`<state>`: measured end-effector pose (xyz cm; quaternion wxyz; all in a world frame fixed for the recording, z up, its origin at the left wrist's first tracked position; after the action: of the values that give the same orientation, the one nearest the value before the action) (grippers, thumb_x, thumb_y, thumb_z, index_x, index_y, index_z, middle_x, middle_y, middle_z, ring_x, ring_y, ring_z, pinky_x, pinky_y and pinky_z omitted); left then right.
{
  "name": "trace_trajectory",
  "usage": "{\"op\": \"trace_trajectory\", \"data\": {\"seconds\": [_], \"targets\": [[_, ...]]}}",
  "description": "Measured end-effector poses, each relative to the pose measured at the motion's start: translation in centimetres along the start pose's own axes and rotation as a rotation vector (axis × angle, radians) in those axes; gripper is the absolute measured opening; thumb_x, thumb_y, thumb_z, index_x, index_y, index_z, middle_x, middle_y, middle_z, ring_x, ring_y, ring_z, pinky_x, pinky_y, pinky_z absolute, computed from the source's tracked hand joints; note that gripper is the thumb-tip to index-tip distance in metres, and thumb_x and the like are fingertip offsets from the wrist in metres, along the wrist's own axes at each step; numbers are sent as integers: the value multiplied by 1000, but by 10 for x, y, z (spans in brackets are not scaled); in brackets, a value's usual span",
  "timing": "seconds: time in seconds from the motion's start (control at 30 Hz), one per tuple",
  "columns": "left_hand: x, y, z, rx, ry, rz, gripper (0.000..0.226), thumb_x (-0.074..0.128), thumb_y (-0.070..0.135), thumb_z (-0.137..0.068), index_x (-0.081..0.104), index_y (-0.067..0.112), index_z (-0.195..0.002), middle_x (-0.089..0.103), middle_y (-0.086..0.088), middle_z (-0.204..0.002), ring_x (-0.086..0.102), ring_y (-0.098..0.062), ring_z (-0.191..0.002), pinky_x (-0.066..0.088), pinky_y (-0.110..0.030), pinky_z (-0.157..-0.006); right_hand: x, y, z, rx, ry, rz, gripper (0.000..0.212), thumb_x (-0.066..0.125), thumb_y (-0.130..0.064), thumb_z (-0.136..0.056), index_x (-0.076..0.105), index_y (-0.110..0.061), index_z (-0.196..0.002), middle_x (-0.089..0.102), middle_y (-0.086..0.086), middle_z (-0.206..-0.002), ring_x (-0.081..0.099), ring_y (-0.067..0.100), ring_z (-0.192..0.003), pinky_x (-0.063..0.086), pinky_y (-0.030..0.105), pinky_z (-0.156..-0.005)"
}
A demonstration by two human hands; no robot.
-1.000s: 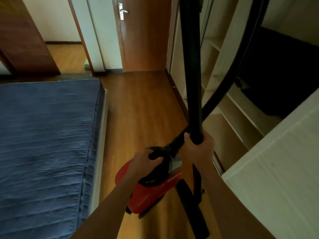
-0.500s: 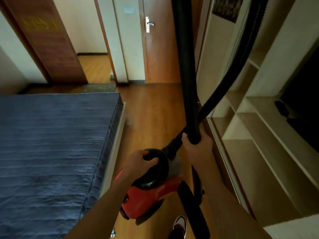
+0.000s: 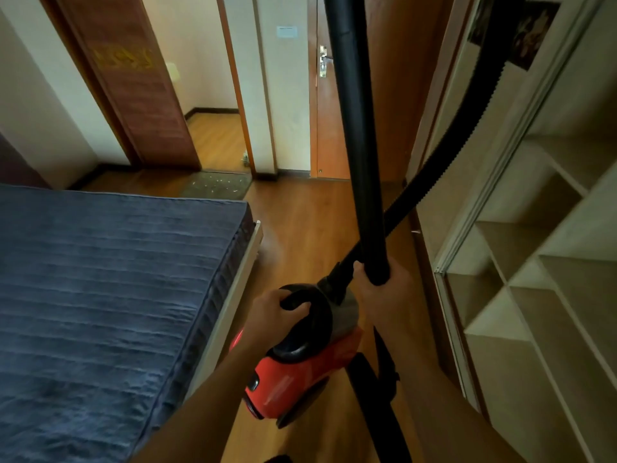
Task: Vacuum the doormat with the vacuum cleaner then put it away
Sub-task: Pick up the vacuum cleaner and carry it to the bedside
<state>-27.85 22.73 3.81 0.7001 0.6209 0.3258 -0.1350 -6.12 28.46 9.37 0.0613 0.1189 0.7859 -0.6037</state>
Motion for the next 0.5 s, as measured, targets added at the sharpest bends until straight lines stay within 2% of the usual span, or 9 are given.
{"op": "trace_trajectory", "data": {"seconds": [0.13,0.23,0.33,0.43,0.5], "targets": [[4,2,-55,-2,34,21,33,73,33,-84,59,19,-57,54,5,-49,53,-10,-47,36,-26,-47,21,16,-53,-3,-25,-28,20,75,-27,-89,65,-15,-77,62,-1,-64,63,6,-60,44,12,-54],[10,1,-100,-1,22,39,30,72,34,-85,62,21,-60,57,6,-50,55,-9,-47,40,-26,-48,38,25,-91,-34,-15,-5,22,76,-24,-89,64,-12,-74,61,5,-63,62,9,-59,44,12,-52],[11,-2,-152,7,6,52,30,71,33,-86,60,27,-59,55,8,-48,53,-4,-45,36,-19,-48,61,37,-137,-47,-11,33,26,75,-29,-89,63,-13,-72,60,8,-62,60,15,-57,44,18,-51],[6,-4,-214,24,-3,57,33,71,30,-87,57,30,-58,52,11,-46,53,0,-43,34,-12,-45,91,48,-192,-33,-16,56,24,74,-34,-89,64,-17,-75,61,3,-64,62,14,-60,48,21,-54],[0,-6,-258,33,-8,51,35,72,29,-87,55,31,-57,50,12,-44,52,1,-43,33,-11,-44,113,51,-230,2,-19,34,23,74,-31,-90,65,-14,-77,64,4,-67,64,13,-63,49,21,-55]]}}
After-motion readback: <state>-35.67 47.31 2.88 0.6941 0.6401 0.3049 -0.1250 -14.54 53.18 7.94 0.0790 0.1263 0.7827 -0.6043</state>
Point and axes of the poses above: each hand's wrist, its own z-axis away from the middle knuckle, its own x-axis out of the palm, y = z × x, the point moved 7 cm from there along -z, towards the middle knuckle
